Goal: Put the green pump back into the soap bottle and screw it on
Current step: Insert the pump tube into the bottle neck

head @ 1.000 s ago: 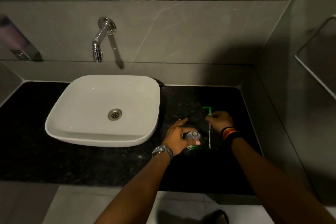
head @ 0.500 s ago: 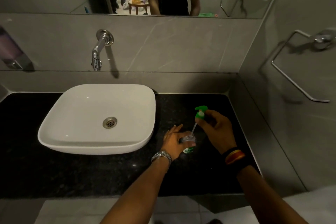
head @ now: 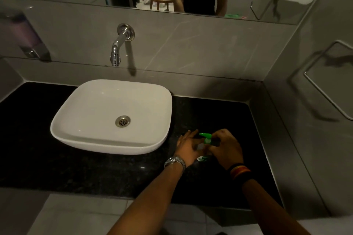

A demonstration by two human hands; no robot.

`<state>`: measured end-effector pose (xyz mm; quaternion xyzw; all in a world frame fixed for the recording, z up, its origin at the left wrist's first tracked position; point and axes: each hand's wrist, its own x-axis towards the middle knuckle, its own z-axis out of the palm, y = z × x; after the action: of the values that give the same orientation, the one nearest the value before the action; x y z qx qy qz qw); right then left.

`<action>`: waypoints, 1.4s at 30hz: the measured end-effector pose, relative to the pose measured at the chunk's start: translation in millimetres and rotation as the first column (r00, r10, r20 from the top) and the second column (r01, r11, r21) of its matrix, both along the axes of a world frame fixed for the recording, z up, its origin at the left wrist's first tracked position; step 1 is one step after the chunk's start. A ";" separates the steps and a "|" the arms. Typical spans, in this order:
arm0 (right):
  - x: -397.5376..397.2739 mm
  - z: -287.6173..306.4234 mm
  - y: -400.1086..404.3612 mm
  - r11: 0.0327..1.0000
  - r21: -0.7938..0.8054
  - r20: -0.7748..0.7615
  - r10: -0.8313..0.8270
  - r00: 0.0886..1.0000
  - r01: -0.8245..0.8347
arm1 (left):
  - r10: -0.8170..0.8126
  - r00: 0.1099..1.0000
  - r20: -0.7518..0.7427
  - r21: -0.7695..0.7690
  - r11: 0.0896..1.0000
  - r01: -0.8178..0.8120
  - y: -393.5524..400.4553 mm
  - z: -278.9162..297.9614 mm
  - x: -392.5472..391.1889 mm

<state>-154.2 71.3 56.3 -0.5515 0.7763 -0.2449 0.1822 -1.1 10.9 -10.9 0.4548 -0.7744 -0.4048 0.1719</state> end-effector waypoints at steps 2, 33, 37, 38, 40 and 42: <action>0.3 -5.6 -0.2 0.999 0.031 -0.019 -0.015 1.000 0.016 | 0.000 1.000 -0.004 0.000 1.000 0.000 -0.5 -1.0 -0.1; -11.3 -24.0 2.1 0.997 -0.059 0.205 0.052 0.977 -0.041 | -0.001 1.000 0.010 0.030 1.000 0.000 1.7 3.4 -2.2; -5.0 -22.5 -3.4 0.995 -0.047 0.180 -0.083 0.980 0.092 | 0.010 1.000 0.009 0.013 1.000 -0.010 0.5 0.9 -2.3; -5.1 -23.7 -3.5 0.994 -0.036 0.194 -0.092 0.977 0.100 | 0.011 1.000 0.012 0.008 1.000 -0.011 0.2 0.2 -2.3; -9.6 -27.7 -2.1 0.997 -0.045 0.325 -0.047 0.945 0.065 | 0.008 1.000 0.015 0.009 1.000 -0.008 0.1 0.3 -2.4; -14.2 -30.9 1.3 0.998 -0.057 0.441 0.022 0.897 0.004 | 0.007 1.000 0.014 0.017 1.000 -0.007 0.8 0.9 -1.9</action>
<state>-168.4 72.6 25.4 -0.4901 0.7050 -0.3846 0.3391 -3.0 11.7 -10.0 0.4618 -0.7706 -0.4075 0.1641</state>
